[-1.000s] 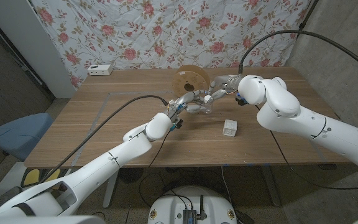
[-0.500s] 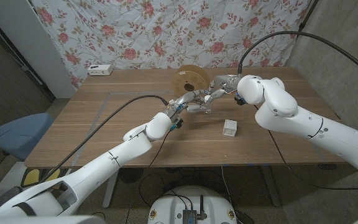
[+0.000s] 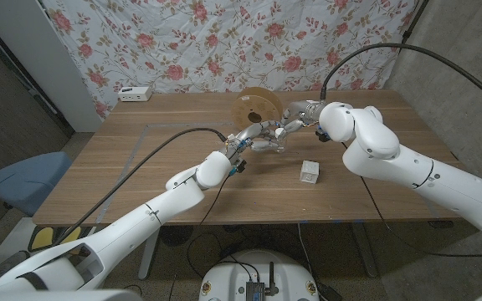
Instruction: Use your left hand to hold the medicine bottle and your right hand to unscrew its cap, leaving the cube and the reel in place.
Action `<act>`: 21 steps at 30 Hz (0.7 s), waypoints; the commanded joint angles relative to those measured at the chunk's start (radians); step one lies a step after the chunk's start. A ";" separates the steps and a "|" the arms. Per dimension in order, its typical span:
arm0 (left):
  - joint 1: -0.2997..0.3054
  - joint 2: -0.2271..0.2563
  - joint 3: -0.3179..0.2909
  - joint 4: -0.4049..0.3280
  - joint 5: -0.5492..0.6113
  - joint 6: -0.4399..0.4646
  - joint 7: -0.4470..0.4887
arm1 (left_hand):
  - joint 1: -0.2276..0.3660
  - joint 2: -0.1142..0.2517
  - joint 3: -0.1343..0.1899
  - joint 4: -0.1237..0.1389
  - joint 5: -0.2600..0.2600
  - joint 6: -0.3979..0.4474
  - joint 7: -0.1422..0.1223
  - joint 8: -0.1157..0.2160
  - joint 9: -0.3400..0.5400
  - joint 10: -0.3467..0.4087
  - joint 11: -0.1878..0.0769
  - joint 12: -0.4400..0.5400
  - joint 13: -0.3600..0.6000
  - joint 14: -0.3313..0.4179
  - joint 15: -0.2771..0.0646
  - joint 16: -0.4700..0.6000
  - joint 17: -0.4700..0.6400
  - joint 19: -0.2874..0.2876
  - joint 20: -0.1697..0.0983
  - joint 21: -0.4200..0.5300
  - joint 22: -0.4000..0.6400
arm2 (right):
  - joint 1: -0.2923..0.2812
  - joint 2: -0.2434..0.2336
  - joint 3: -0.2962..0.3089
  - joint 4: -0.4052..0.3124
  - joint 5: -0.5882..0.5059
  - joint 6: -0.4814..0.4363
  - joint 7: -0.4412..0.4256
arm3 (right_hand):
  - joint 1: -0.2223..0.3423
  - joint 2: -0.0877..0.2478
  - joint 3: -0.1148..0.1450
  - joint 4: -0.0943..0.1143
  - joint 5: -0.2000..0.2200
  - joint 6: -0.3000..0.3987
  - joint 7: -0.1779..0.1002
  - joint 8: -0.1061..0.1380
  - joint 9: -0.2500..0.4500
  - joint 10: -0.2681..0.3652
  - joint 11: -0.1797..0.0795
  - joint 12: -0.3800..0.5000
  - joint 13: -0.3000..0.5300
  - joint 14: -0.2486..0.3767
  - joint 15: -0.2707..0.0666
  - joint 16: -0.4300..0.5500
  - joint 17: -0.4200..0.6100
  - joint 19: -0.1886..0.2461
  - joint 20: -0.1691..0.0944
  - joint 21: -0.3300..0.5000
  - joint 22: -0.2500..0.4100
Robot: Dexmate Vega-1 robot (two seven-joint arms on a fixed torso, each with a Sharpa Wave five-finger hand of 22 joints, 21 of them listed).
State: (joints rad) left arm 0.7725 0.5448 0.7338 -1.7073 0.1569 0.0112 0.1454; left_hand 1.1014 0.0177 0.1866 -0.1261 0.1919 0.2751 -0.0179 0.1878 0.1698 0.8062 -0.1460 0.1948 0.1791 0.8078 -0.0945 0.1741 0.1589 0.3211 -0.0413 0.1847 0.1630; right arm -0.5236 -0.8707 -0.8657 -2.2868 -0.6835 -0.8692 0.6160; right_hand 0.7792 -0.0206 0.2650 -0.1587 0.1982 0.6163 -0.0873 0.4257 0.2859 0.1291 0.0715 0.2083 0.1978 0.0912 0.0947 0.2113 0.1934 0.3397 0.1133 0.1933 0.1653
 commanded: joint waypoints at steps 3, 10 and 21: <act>0.005 0.000 0.000 -0.006 0.001 0.000 0.000 | -0.002 0.006 0.007 0.001 -0.004 0.009 -0.001 -0.001 0.005 0.010 0.000 -0.002 0.005 0.011 -0.109 -0.002 0.000 -0.002 -0.076 0.000 0.003 | -0.022 0.001 0.007 -0.007 -0.017 -0.003 -0.013 | 0.016 0.004 0.013 -0.002 -0.002 0.025 -0.002 0.019 0.010 0.017 0.004 0.008 0.004 0.017 -0.004 0.007 0.003 0.018 -0.004 0.005 0.004; 0.007 0.000 0.001 -0.010 0.003 0.002 0.000 | -0.004 0.004 0.008 0.000 -0.004 0.009 -0.003 -0.001 0.005 0.010 0.000 -0.003 0.005 0.010 -0.108 -0.003 0.000 -0.002 -0.076 0.000 0.003 | -0.036 0.000 0.014 -0.013 -0.021 -0.005 -0.022 | 0.024 0.010 0.019 -0.002 -0.004 0.045 -0.007 0.035 0.018 0.027 0.003 0.009 0.004 0.024 -0.008 0.009 0.004 0.026 -0.009 0.006 0.004; 0.014 0.002 0.002 -0.020 0.006 0.005 0.000 | -0.006 0.005 0.010 0.001 -0.004 0.010 -0.004 -0.001 0.005 0.010 0.002 -0.003 0.005 0.010 -0.109 -0.003 0.000 -0.002 -0.077 0.000 0.003 | -0.057 -0.007 0.028 -0.030 -0.024 -0.006 -0.030 | 0.036 0.017 0.025 -0.003 -0.006 0.068 -0.013 0.055 0.027 0.038 0.002 0.009 0.004 0.031 -0.009 0.010 0.005 0.032 -0.010 0.005 0.004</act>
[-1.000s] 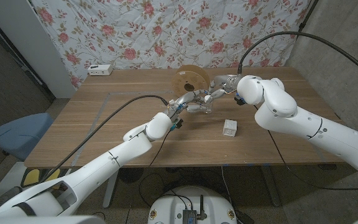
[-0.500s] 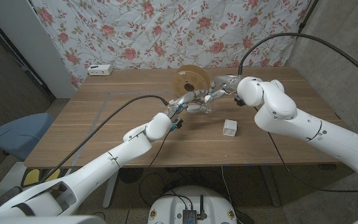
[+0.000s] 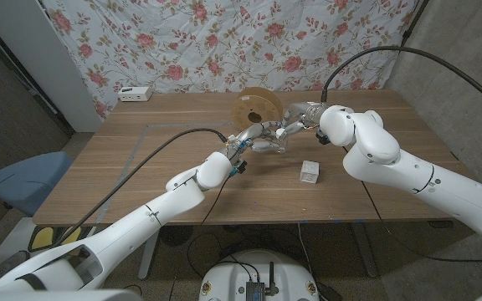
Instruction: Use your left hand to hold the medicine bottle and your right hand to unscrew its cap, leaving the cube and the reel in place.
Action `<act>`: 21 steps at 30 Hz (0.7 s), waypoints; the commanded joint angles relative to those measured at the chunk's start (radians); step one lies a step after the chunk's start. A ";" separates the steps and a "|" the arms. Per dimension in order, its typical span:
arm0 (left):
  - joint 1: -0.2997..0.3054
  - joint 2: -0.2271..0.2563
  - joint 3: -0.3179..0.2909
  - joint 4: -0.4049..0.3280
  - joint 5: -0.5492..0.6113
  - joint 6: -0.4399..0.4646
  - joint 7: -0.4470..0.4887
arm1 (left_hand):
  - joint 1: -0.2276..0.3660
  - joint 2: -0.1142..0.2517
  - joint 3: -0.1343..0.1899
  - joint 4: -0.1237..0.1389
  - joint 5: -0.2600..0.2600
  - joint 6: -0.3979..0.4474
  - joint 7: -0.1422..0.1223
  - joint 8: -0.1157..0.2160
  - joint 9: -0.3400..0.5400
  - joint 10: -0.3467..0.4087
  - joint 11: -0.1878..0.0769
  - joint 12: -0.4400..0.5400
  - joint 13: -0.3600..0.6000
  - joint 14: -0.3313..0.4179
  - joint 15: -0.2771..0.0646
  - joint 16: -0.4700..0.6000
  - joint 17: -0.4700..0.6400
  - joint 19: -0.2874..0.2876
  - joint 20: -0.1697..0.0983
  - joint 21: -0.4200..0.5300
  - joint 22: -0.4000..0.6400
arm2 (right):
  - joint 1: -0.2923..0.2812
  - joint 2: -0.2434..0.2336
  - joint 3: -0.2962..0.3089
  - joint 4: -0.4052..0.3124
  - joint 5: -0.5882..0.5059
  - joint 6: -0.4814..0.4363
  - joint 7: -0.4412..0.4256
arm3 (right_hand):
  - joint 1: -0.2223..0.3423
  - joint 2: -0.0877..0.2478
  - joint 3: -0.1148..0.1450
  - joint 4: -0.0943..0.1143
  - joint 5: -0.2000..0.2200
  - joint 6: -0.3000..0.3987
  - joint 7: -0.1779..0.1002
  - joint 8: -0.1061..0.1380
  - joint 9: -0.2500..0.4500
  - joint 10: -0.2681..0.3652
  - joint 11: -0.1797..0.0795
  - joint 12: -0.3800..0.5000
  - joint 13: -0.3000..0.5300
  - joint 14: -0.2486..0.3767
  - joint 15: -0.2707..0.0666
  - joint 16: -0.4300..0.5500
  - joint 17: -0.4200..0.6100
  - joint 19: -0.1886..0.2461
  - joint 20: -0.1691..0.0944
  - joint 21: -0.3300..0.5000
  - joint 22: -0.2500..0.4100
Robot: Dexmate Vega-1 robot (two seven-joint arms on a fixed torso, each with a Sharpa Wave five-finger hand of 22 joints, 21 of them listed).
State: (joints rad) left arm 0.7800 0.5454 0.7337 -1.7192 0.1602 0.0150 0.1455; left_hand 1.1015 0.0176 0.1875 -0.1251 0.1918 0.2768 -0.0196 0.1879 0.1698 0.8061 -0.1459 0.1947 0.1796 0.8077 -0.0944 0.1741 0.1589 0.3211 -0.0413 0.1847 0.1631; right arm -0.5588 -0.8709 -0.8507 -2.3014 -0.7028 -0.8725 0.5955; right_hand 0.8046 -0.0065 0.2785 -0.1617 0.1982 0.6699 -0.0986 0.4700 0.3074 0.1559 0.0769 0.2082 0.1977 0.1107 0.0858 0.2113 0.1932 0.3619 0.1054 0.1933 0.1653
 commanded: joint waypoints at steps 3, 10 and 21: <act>0.007 0.002 0.003 -0.007 0.003 -0.005 0.000 | -0.007 0.006 0.010 0.000 -0.004 0.007 -0.003 -0.002 0.005 0.009 0.002 -0.003 0.005 0.011 -0.108 -0.003 0.000 -0.003 -0.077 0.000 0.003 | -0.028 -0.009 0.015 -0.020 -0.007 -0.005 -0.013 | 0.016 0.007 0.015 0.000 -0.006 0.018 -0.005 0.015 0.009 0.014 -0.004 0.008 0.004 0.014 -0.002 0.011 0.005 0.013 -0.004 0.005 0.004; 0.009 0.002 0.003 -0.009 0.003 -0.001 -0.001 | -0.008 0.007 0.011 -0.001 -0.004 0.008 -0.004 -0.002 0.005 0.011 0.001 -0.003 0.005 0.012 -0.109 -0.003 0.000 -0.003 -0.077 0.000 0.003 | -0.040 -0.009 0.024 -0.026 -0.004 -0.004 -0.023 | 0.033 0.012 0.024 -0.005 -0.007 0.024 -0.013 0.027 0.016 0.025 -0.005 0.009 0.004 0.020 -0.009 0.011 0.005 0.017 -0.003 0.004 0.004; 0.001 -0.003 0.004 0.000 0.001 0.002 -0.006 | -0.011 0.006 0.013 -0.001 -0.004 0.006 -0.006 -0.003 0.005 0.010 -0.001 -0.003 0.005 0.012 -0.107 -0.003 0.000 -0.003 -0.077 0.000 0.003 | -0.043 -0.007 0.037 -0.018 0.025 0.003 -0.032 | 0.054 0.023 0.035 -0.008 -0.007 0.025 -0.021 0.037 0.024 0.028 -0.011 0.006 0.004 0.024 -0.014 0.011 0.006 0.022 -0.005 0.004 0.003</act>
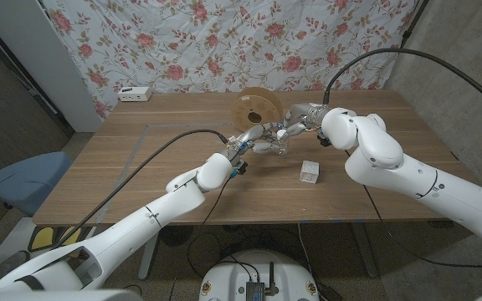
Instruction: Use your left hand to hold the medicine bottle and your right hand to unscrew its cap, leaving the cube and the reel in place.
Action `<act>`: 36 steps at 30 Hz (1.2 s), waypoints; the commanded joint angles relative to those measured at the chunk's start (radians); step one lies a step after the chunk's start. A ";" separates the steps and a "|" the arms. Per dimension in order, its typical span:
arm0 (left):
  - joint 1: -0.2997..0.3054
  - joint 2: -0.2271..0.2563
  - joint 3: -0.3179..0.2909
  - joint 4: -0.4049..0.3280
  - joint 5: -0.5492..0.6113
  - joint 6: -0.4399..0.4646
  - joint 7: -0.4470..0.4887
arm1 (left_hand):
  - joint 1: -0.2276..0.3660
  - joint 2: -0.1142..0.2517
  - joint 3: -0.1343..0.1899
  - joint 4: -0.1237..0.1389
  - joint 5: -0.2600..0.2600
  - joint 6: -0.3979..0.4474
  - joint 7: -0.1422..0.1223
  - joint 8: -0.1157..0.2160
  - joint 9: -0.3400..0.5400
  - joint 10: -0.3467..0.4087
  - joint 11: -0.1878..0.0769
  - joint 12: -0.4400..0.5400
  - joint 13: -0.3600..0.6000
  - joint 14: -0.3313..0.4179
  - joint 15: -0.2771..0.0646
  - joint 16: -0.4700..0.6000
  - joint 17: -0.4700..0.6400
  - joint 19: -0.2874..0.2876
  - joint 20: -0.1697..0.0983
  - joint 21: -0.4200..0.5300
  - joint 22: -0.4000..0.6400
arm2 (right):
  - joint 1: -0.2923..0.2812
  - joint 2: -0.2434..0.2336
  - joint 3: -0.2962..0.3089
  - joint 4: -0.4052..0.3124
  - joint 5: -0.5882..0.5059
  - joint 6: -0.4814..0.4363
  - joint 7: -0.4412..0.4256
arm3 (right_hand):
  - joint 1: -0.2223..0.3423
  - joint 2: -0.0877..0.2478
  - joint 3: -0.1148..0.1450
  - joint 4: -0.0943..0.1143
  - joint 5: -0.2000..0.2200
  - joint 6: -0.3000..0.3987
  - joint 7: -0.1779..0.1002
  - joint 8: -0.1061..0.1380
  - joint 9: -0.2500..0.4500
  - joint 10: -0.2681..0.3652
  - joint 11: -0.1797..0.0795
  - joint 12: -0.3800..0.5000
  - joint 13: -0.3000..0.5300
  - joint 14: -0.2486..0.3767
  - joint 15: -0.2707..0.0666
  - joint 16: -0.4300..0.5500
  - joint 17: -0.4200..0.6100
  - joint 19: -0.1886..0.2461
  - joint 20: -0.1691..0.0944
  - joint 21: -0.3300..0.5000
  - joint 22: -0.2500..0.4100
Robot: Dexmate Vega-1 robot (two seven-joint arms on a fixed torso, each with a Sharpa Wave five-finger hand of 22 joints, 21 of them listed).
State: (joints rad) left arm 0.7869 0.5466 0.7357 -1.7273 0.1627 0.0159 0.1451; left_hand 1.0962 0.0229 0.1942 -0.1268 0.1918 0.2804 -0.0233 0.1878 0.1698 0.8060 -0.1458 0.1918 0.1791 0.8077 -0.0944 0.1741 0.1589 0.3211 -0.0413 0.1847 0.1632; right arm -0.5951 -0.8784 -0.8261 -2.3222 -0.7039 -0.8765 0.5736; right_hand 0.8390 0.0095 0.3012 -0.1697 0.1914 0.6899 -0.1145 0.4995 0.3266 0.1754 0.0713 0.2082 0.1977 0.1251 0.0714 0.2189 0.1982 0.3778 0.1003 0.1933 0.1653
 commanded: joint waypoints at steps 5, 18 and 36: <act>-0.011 -0.007 0.002 0.018 -0.004 -0.005 -0.008 | -0.007 0.003 0.008 0.002 -0.004 0.002 -0.003 -0.003 0.005 0.009 0.001 -0.001 0.005 0.014 -0.107 -0.002 0.000 -0.003 -0.077 0.000 0.003 | -0.005 0.002 0.023 0.012 0.055 0.018 -0.018 | 0.043 0.018 0.026 -0.004 0.002 -0.002 -0.006 0.011 0.010 0.008 -0.006 0.004 0.005 0.013 -0.005 0.004 0.001 0.011 -0.003 0.004 0.003; -0.026 -0.014 0.006 0.040 -0.010 -0.013 -0.015 | -0.011 0.002 0.009 0.001 -0.004 0.000 -0.002 -0.004 0.005 0.010 0.002 0.000 0.006 0.014 -0.106 -0.002 0.000 -0.004 -0.076 0.000 0.003 | 0.005 -0.001 0.040 0.032 0.138 0.039 -0.048 | 0.090 0.032 0.048 -0.011 0.006 -0.026 -0.015 0.009 0.012 0.005 -0.012 -0.002 0.005 0.014 -0.006 0.001 0.000 0.016 -0.009 0.002 0.003; -0.032 -0.017 0.009 0.048 -0.012 -0.012 -0.016 | -0.013 0.004 0.014 0.000 -0.004 0.001 -0.003 -0.003 0.005 0.013 0.003 0.000 0.006 0.016 -0.107 -0.002 0.000 -0.004 -0.077 0.001 0.003 | 0.010 -0.023 0.075 0.051 0.290 0.058 -0.108 | 0.133 0.061 0.072 -0.005 0.010 -0.077 -0.019 -0.012 0.003 -0.012 -0.017 -0.011 0.005 0.005 -0.006 -0.005 -0.001 0.010 -0.013 -0.003 0.003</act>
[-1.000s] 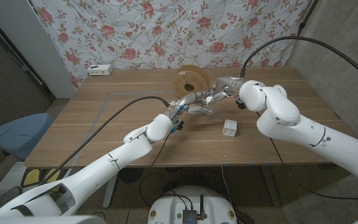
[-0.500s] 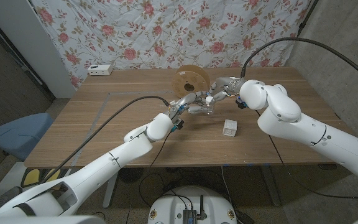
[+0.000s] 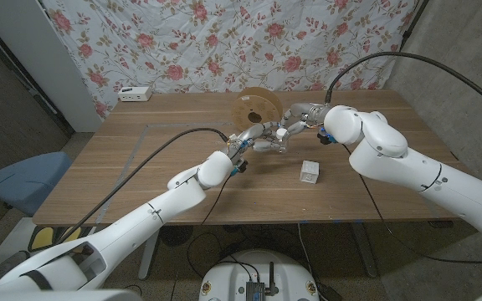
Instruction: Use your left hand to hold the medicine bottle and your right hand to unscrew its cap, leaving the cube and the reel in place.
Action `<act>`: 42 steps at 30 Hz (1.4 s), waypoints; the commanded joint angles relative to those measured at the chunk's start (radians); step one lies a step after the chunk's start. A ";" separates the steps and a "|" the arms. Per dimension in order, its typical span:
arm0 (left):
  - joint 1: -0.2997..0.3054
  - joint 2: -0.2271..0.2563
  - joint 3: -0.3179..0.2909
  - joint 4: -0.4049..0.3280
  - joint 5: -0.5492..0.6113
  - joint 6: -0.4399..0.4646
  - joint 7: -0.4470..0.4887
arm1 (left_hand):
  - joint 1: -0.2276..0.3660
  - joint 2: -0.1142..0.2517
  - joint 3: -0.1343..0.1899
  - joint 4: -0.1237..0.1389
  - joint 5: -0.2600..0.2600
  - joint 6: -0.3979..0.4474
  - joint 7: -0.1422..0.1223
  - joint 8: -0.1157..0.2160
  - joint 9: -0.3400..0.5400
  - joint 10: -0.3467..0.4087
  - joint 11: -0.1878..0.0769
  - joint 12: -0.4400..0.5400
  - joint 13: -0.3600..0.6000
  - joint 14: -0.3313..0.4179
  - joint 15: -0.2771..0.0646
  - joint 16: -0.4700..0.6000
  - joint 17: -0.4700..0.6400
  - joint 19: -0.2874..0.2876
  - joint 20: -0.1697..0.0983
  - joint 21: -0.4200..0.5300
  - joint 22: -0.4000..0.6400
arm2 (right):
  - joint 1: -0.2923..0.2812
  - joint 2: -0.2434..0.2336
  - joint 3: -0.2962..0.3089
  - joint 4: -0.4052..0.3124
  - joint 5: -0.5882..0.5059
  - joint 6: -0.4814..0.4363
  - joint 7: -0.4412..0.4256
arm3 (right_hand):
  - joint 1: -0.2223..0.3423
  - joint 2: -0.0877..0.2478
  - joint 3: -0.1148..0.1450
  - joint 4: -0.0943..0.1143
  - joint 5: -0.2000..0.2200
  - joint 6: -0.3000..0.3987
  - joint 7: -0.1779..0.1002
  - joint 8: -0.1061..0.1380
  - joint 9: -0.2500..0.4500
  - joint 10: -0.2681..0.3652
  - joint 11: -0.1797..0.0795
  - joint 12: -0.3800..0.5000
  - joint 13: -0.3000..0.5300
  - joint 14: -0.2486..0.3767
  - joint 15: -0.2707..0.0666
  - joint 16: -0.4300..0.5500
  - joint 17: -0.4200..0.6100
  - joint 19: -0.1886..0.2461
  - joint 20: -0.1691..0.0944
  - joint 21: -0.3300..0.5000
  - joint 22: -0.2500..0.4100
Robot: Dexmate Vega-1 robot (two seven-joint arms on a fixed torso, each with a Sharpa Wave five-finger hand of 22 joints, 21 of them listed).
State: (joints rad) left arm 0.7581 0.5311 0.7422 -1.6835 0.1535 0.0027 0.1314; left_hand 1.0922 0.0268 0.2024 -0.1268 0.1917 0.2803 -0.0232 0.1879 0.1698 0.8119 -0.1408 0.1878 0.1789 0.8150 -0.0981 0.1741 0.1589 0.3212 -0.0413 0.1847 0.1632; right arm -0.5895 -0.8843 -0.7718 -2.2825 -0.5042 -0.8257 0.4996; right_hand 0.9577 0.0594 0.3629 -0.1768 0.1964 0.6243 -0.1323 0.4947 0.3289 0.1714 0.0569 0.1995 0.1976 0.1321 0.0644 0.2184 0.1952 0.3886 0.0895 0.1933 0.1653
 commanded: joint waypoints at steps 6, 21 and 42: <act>-0.005 -0.002 0.004 0.008 -0.004 -0.006 -0.003 | -0.010 0.000 0.008 -0.001 -0.004 0.001 -0.002 -0.003 0.005 0.007 -0.003 0.004 0.006 0.009 -0.105 -0.002 0.000 -0.005 -0.076 0.000 0.003 | 0.016 -0.030 0.019 0.008 0.131 -0.002 -0.040 | 0.025 0.027 0.019 0.006 0.008 -0.037 -0.008 -0.020 -0.003 -0.023 -0.009 -0.007 0.006 -0.013 -0.004 -0.009 0.003 -0.007 -0.004 -0.005 0.003; -0.005 -0.005 0.005 0.007 -0.003 0.005 -0.001 | -0.013 0.001 0.011 -0.001 -0.004 0.000 -0.001 -0.003 0.005 0.008 -0.002 0.004 0.006 0.010 -0.104 -0.002 0.000 -0.005 -0.075 0.000 0.003 | 0.031 -0.056 0.025 0.008 0.236 0.009 -0.067 | 0.064 0.058 0.041 0.001 0.017 -0.073 -0.020 -0.042 -0.012 -0.042 -0.017 -0.010 0.006 -0.023 -0.008 -0.013 0.002 -0.017 -0.012 -0.007 0.003; 0.000 0.000 0.005 0.000 -0.001 0.002 0.002 | -0.015 0.002 0.017 -0.003 -0.004 0.000 -0.003 -0.003 0.005 0.009 -0.006 0.004 0.006 0.012 -0.103 -0.002 0.000 -0.004 -0.076 0.001 0.003 | 0.036 -0.096 0.031 -0.019 0.333 0.005 -0.102 | 0.053 0.005 0.016 0.011 0.016 -0.188 0.009 -0.120 -0.041 -0.083 -0.003 -0.009 0.007 -0.041 0.020 -0.022 -0.005 -0.040 0.006 -0.008 0.003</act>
State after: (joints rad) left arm 0.7535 0.5278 0.7473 -1.6791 0.1506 0.0076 0.1320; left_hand 1.0830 0.0280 0.2136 -0.1297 0.1916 0.2803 -0.0232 0.1878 0.1698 0.8172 -0.1462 0.1835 0.1788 0.8149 -0.0980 0.1741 0.1589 0.3212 -0.0413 0.1847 0.1632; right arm -0.5590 -0.9609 -0.7404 -2.2868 -0.2147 -0.8123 0.4113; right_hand 1.0197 0.0853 0.3904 -0.1671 0.2130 0.4401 -0.1333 0.3806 0.2890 0.0944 0.0483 0.1920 0.2026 0.0919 0.0752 0.1994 0.1906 0.3490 0.0893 0.1844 0.1653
